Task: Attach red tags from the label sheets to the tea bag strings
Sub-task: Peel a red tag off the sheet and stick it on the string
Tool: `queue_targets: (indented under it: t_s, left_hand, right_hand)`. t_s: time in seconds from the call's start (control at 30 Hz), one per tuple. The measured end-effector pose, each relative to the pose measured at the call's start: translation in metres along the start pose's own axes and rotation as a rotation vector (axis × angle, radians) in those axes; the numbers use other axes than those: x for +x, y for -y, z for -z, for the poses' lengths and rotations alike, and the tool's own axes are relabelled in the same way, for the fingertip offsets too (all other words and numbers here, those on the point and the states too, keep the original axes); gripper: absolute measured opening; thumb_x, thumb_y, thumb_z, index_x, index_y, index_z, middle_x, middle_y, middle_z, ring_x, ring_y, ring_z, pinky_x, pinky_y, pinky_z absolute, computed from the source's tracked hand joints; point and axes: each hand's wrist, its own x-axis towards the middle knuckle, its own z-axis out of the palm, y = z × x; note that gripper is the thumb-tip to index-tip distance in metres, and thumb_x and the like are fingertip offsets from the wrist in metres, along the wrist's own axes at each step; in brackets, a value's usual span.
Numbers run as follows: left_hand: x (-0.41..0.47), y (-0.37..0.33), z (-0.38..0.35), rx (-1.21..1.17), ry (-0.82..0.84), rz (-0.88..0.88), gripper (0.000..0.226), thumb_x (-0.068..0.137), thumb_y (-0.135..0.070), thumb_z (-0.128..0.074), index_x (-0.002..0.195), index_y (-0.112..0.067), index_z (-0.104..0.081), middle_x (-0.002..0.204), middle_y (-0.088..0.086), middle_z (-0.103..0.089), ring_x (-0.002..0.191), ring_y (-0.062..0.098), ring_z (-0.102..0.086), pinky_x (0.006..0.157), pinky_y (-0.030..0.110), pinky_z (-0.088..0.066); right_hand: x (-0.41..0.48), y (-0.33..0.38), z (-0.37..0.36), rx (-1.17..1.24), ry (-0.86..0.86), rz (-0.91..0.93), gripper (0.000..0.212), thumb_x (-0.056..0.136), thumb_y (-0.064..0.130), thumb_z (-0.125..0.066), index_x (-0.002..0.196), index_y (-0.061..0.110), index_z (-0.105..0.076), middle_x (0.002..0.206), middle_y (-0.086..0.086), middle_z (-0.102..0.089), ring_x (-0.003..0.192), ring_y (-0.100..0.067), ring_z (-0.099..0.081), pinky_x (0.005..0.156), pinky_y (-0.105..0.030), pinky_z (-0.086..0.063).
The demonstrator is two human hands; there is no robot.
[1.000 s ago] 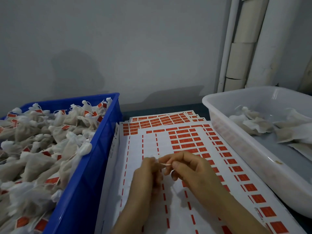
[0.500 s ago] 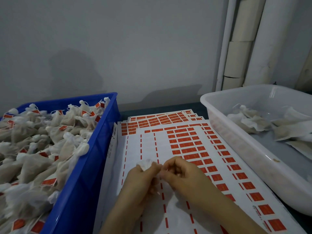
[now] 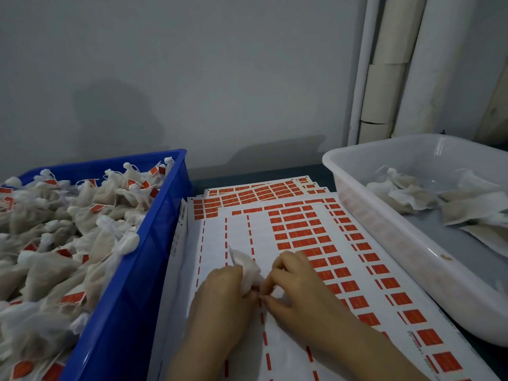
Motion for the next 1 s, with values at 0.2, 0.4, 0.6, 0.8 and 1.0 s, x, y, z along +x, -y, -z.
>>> queue_targets:
  t_s: [0.2,0.4,0.6,0.8,1.0]
  left_hand:
    - [-0.005,-0.001,0.011,0.419,-0.271,-0.171,0.043,0.09,-0.041,-0.056,0.129,-0.028,-0.044,0.135,-0.006,-0.046,0.124,0.012,-0.04,0.108,0.031,-0.026]
    - [-0.023,0.007,0.0,0.099,-0.863,-0.625,0.041,0.044,-0.015,-0.093,0.078,-0.016,-0.07,0.077,0.0,-0.07,0.07,0.023,-0.066,0.07,0.034,-0.042]
    - [-0.024,0.001,-0.003,-0.204,-0.937,-0.632,0.031,0.057,-0.006,-0.087,0.079,-0.014,-0.067,0.077,0.0,-0.067,0.068,0.017,-0.061,0.069,0.033,-0.05]
    - [-0.025,-0.004,-0.004,-0.737,-0.666,-0.207,0.031,0.081,-0.027,-0.071,0.058,-0.017,-0.052,0.053,-0.004,-0.051,0.052,0.011,-0.046,0.052,0.02,-0.035]
    - [-0.019,-0.003,-0.005,-1.049,-0.218,0.076,0.029,0.092,-0.03,-0.056,0.076,-0.007,-0.058,0.062,0.009,-0.051,0.058,0.019,-0.044,0.054,0.026,-0.039]
  right_hand:
    - [-0.002,0.007,0.005,-0.16,-0.201,0.212,0.016,0.073,0.043,-0.061,0.084,0.032,-0.066,0.133,0.016,-0.049,0.124,-0.014,-0.041,0.1,-0.038,-0.029]
    - [-0.002,0.011,0.005,-0.069,-0.314,0.308,0.029,0.073,0.031,-0.065,0.1,0.032,-0.055,0.121,0.009,-0.06,0.116,-0.016,-0.051,0.096,-0.038,-0.04]
    - [-0.003,0.01,0.003,0.013,-0.335,0.259,0.02,0.073,0.029,-0.067,0.092,0.028,-0.06,0.107,0.012,-0.064,0.104,-0.004,-0.047,0.094,-0.032,-0.042]
    - [-0.001,0.004,0.001,0.097,-0.277,0.166,0.008,0.077,0.028,-0.063,0.079,0.021,-0.061,0.086,0.011,-0.064,0.079,0.006,-0.044,0.082,-0.016,-0.031]
    - [-0.002,0.003,0.001,0.005,-0.327,0.183,0.008,0.073,0.024,-0.065,0.072,0.021,-0.058,0.079,0.009,-0.064,0.072,0.006,-0.04,0.08,-0.016,-0.032]
